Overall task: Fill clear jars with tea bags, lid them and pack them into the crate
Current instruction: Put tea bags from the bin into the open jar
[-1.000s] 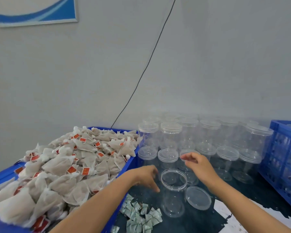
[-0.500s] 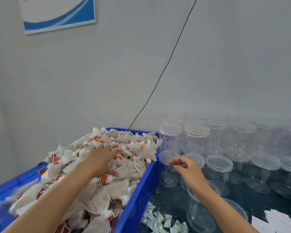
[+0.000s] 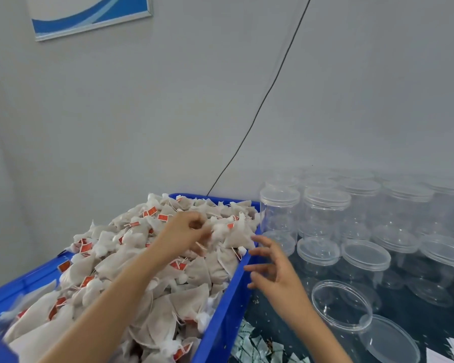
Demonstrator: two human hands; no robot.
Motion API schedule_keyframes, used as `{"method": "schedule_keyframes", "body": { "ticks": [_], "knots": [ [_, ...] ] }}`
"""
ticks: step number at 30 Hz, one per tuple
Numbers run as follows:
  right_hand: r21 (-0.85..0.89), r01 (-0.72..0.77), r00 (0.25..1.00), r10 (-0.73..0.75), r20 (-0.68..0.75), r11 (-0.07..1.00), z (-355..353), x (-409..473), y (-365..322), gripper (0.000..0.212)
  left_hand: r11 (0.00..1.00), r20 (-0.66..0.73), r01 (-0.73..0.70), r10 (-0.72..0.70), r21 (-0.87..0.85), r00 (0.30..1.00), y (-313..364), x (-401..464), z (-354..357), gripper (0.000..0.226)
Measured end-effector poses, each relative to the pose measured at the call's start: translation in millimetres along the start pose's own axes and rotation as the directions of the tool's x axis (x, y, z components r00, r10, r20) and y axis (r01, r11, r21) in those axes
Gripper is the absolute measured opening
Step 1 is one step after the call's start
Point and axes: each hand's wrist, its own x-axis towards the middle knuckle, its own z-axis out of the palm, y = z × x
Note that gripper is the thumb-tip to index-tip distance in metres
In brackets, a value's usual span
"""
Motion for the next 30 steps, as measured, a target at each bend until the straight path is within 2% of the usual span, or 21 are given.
{"method": "schedule_keyframes", "body": {
  "ticks": [2,3,5,7,8,9,10,11,12,13,14,15,17,19,21,23,25,26,28,29,30],
  "knots": [
    [-0.036,0.068,0.993,-0.064,0.101,0.997,10.4,-2.4,3.1,0.072,0.992,0.073,0.084,-0.078,-0.092,0.994,7.1,-1.0,20.0,0.019],
    [-0.021,0.088,0.989,-0.085,0.119,0.996,15.1,-2.2,3.3,0.07,0.989,0.153,0.112,-0.096,-0.097,0.984,8.2,-2.0,27.6,0.015],
    [0.052,0.104,0.991,-0.108,0.077,0.993,19.5,0.7,2.8,0.046,0.98,0.346,0.151,-0.099,-0.126,0.933,8.4,-4.4,36.4,0.013],
    [0.069,0.1,0.995,-0.098,-0.025,0.993,17.9,3.4,2.0,0.035,0.977,0.445,0.157,-0.077,-0.147,0.892,6.6,-3.2,35.0,0.02],
    [0.071,0.079,0.995,-0.074,-0.064,0.994,15.4,4.1,2.3,0.032,0.987,0.417,0.119,-0.065,-0.106,0.907,4.6,-0.3,32.3,0.02],
    [0.072,0.05,0.995,-0.043,-0.089,0.996,12.3,4.3,3.4,0.028,0.999,0.328,0.049,-0.045,-0.003,0.944,0.4,5.7,27.8,0.017],
    [0.072,0.014,0.995,-0.007,-0.101,0.997,9.1,4.3,5.1,0.023,0.98,0.197,-0.026,-0.013,0.195,0.98,-4.5,13.5,21.0,0.013],
    [0.071,-0.027,0.994,0.034,-0.104,0.997,6.2,4.2,7.4,0.02,0.88,0.061,-0.057,0.031,0.472,0.998,-9.9,21.0,12.3,0.012],
    [0.07,-0.072,0.991,0.08,-0.107,0.995,3.6,4.3,9.3,0.02,0.696,-0.053,-0.011,0.071,0.718,0.996,-15.9,27.1,3.8,0.019],
    [0.07,-0.113,0.986,0.121,-0.111,0.991,1.2,4.5,10.7,0.022,0.488,-0.145,0.094,0.069,0.868,0.987,-23.2,32.3,-4.8,0.028],
    [0.074,-0.15,0.98,0.158,-0.117,0.986,-1.0,4.8,11.4,0.025,0.329,-0.23,0.215,0.007,0.919,0.973,-30.3,36.1,-12.9,0.038],
    [0.08,-0.176,0.975,0.184,-0.122,0.981,-3.2,5.0,11.5,0.027,0.234,-0.306,0.317,-0.082,0.919,0.948,-35.5,37.2,-20.4,0.046],
    [0.073,-0.213,0.967,0.221,-0.124,0.974,-6.8,5.0,11.1,0.027,0.172,-0.384,0.418,-0.2,0.892,0.902,-46.7,40.0,-32.3,0.059],
    [0.062,-0.235,0.964,0.241,-0.116,0.97,-8.3,4.9,10.9,0.023,0.194,-0.377,0.403,-0.158,0.894,0.913,-55.1,41.0,-40.6,0.055],
    [0.051,-0.242,0.963,0.246,-0.11,0.969,-7.2,4.8,11.0,0.016,0.334,-0.388,0.384,-0.058,0.861,0.92,-52.7,39.5,-46.6,0.036],
    [0.056,-0.244,0.962,0.249,-0.114,0.968,-5.6,4.4,9.9,0.009,0.447,-0.43,0.343,0.105,0.826,0.897,-43.5,33.9,-48.0,0.018],
    [0.059,-0.216,0.967,0.222,-0.126,0.975,-4.8,4.0,8.7,0.012,0.538,-0.461,0.263,0.274,0.801,0.844,-33.6,27.0,-43.1,0.023],
    [0.056,-0.188,0.973,0.194,-0.129,0.98,-4.4,3.6,7.2,0.016,0.642,-0.469,0.177,0.318,0.746,0.824,-28.2,23.0,-38.2,0.025],
    [0.068,-0.118,0.986,0.125,-0.11,0.991,-4.1,3.0,4.0,0.025,0.884,-0.419,-0.065,0.283,0.464,0.863,-17.2,16.4,-26.0,0.023],
    [0.088,-0.081,0.993,0.088,-0.083,0.993,-4.0,2.8,2.9,0.027,0.946,-0.353,-0.161,0.257,0.28,0.9,-11.1,13.4,-18.0,0.021],
    [0.125,-0.047,0.997,0.054,-0.06,0.991,-3.2,2.5,1.8,0.026,0.968,-0.272,-0.219,0.246,0.126,0.93,-6.2,11.1,-9.4,0.02]
  ]
}}
